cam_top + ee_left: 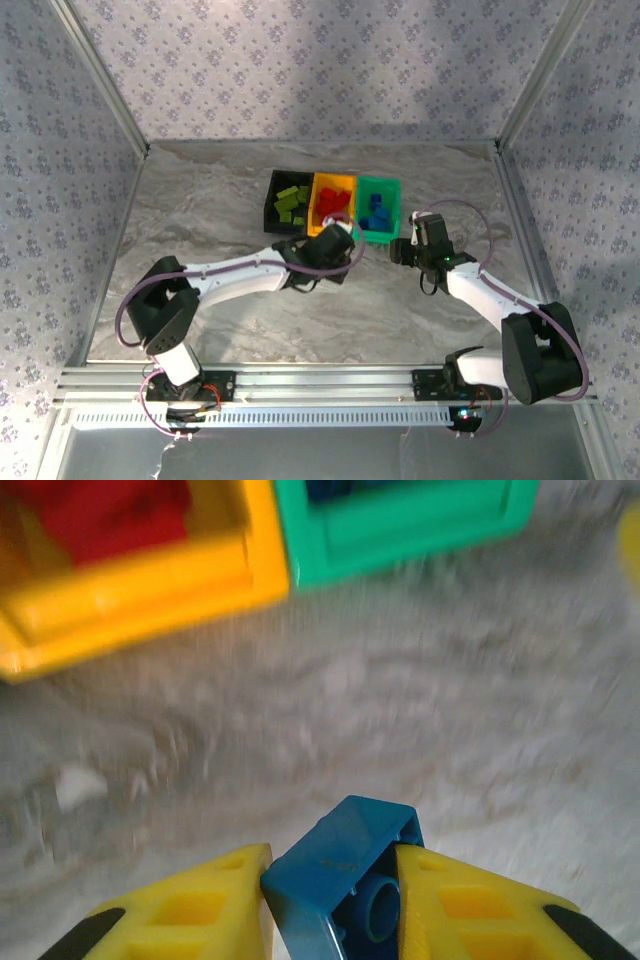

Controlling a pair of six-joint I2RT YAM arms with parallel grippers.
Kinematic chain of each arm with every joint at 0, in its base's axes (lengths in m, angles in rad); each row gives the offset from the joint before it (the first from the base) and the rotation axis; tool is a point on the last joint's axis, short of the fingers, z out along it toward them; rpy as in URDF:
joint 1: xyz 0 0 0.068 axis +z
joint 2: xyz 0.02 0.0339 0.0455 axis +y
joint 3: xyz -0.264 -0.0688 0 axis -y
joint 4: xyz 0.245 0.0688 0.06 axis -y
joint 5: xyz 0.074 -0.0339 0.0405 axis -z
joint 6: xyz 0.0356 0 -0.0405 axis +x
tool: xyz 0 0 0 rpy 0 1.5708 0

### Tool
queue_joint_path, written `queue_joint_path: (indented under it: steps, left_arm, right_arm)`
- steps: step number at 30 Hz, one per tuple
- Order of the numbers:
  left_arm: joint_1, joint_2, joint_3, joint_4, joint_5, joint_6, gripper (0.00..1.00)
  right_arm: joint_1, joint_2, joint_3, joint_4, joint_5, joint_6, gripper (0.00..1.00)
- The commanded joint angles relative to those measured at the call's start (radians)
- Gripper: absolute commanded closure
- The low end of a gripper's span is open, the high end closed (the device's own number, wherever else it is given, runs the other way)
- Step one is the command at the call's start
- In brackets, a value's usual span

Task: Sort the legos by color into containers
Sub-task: Pick up the lego from the middle-left of the table, then place the lego in the container.

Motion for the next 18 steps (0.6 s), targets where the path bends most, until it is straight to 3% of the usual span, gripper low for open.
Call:
queue_joint_path:
  steps: [1, 12, 18]
  left_arm:
    - [0.041, 0.078, 0.158, -0.009, 0.063, 0.084, 0.68]
    - [0.137, 0.468, 0.761, -0.220, 0.082, 0.200, 0.67]
    - [0.146, 0.674, 1.098, -0.360, 0.045, 0.254, 0.66]
  right_arm:
    - [-0.008, -0.022, -0.008, 0.010, -0.007, 0.014, 0.35]
    - [-0.010, -0.028, -0.010, 0.012, -0.032, 0.026, 0.35]
    - [-0.014, -0.033, -0.013, 0.013, -0.039, 0.030, 0.35]
